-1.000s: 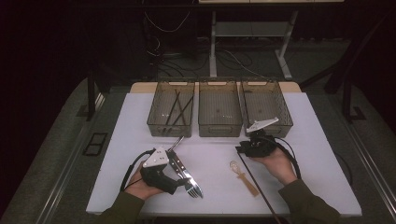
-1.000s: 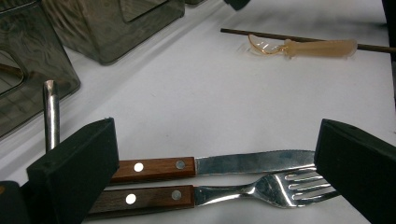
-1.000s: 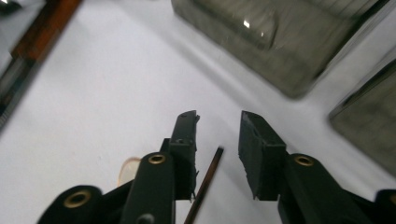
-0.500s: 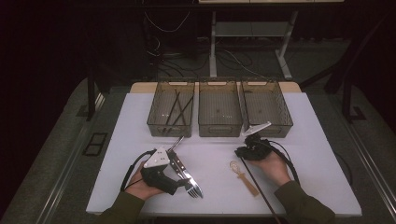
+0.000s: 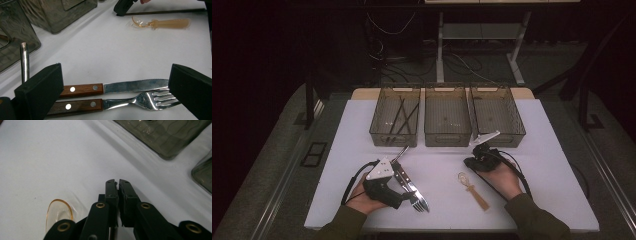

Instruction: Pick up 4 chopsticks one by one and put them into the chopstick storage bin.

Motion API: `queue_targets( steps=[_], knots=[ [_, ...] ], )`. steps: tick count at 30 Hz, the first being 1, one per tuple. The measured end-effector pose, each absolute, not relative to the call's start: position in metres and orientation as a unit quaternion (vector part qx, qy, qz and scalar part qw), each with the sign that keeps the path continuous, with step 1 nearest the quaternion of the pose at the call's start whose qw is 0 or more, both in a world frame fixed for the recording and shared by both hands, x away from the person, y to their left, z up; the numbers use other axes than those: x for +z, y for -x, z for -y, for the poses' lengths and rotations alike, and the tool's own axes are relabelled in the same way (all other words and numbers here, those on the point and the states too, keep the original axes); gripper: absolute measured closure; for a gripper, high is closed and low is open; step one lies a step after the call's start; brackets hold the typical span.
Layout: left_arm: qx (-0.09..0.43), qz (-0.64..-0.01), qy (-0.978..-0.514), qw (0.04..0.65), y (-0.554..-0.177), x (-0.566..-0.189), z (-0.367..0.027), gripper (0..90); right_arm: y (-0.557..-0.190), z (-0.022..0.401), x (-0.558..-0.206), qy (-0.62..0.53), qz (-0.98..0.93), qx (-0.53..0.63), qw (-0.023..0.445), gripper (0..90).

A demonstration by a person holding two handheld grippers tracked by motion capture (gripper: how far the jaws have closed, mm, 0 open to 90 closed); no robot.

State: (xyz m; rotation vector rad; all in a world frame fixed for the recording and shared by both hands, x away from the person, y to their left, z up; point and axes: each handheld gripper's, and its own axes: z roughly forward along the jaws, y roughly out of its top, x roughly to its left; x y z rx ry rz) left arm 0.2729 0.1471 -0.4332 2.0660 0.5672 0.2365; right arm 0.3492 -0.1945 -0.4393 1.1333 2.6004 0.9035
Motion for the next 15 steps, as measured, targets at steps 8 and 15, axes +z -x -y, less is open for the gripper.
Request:
queue_targets(
  steps=[8, 15],
  knots=[
    [0.096, -0.231, -0.845, 0.473, -0.2730, -0.4332, -0.1472, 0.0, -0.3544, 0.1937, -0.4403, -0.369, -0.873, 0.308, 0.085, 86.3],
    [0.097, -0.230, -0.846, 0.472, -0.2728, -0.4327, -0.1480, 0.0, -0.3513, 0.2032, -0.4324, -0.371, -0.866, 0.328, 0.075, 72.4]
  ],
)
